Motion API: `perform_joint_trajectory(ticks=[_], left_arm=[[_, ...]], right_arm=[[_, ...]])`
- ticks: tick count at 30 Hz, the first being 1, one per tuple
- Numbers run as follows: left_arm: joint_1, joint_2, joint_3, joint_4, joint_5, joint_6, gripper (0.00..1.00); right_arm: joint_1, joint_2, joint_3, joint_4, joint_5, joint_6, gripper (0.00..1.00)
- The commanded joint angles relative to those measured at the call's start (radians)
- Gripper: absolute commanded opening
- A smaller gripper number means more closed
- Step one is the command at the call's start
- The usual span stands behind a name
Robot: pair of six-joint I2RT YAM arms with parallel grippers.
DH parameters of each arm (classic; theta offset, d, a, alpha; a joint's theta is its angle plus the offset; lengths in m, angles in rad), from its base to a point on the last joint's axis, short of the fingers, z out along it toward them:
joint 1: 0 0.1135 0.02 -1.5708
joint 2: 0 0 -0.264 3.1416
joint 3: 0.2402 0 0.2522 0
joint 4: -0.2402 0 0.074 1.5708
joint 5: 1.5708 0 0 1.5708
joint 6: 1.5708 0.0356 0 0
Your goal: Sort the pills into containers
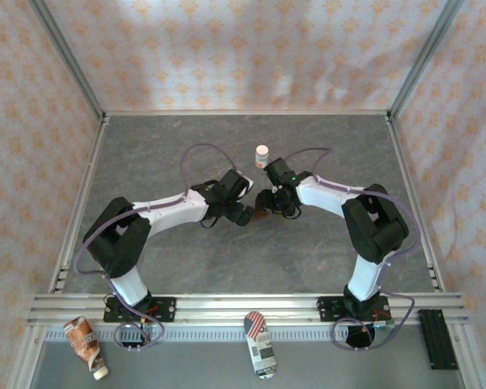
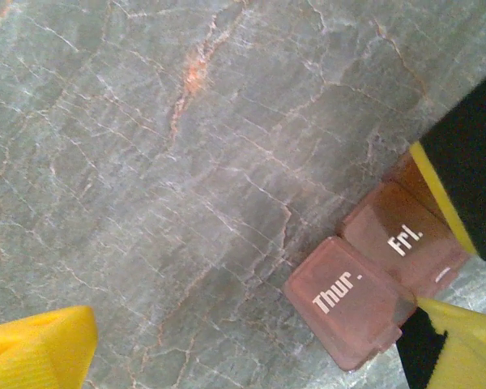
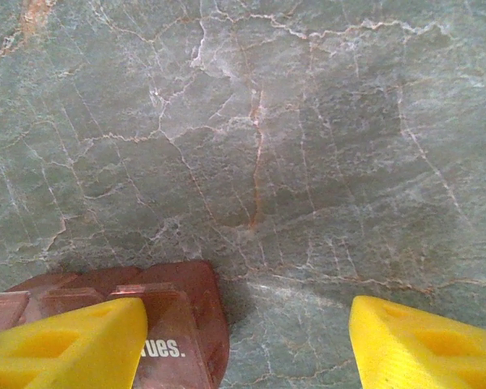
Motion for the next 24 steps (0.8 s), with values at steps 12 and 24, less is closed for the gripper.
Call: perform_joint_trajectory(ticks=[12,24], left_arm=[[0.047,0.065,0.056,0.015,-0.025,0.015,0.95],[0.083,0.076,0.038,0.049,-0.018,-0.018,0.95]], right_arm=[[0.004,0.045,-0.036,-0.014,0.035,0.008,0.67],[0.004,0.054,-0.042,-0.008,0.032,0.012,0.67]])
